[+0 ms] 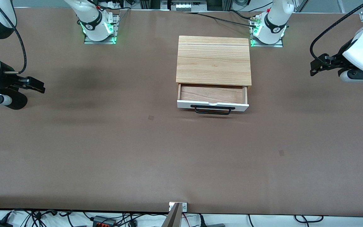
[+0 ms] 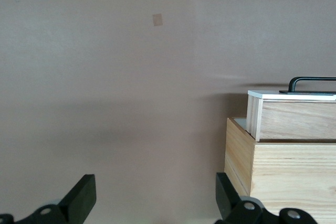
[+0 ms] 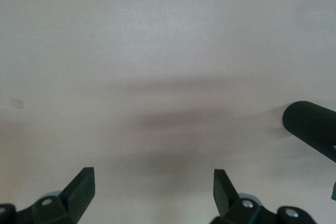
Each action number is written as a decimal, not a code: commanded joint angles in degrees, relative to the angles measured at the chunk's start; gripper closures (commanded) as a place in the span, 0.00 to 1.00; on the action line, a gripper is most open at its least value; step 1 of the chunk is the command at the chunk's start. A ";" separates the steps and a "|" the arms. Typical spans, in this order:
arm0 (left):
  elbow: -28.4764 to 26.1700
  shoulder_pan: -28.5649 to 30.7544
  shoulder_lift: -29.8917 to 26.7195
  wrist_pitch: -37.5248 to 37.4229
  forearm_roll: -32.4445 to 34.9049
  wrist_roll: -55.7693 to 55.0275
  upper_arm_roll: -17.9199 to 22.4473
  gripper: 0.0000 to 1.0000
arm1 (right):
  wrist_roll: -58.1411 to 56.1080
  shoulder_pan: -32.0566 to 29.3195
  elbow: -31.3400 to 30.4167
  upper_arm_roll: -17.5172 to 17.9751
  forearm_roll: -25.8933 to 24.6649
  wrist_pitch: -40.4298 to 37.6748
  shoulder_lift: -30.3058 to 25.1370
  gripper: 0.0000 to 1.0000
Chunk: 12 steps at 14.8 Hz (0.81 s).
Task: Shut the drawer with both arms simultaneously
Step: 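Move the right gripper toward the drawer while the left gripper starts reaching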
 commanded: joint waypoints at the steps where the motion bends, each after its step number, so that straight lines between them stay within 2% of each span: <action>1: 2.94 0.43 0.89 -1.56 0.08 1.30 -0.24 0.00 | -0.49 -0.06 0.87 0.15 -0.27 -0.77 0.18 0.00; 7: 3.21 0.43 0.98 -1.65 0.08 1.12 -0.24 0.00 | -0.40 0.82 1.13 0.50 -0.10 -0.16 0.71 0.00; 12: 3.39 0.43 1.68 -5.60 0.08 0.86 -0.51 0.00 | 0.38 7.76 1.30 0.50 -0.71 4.23 4.92 0.00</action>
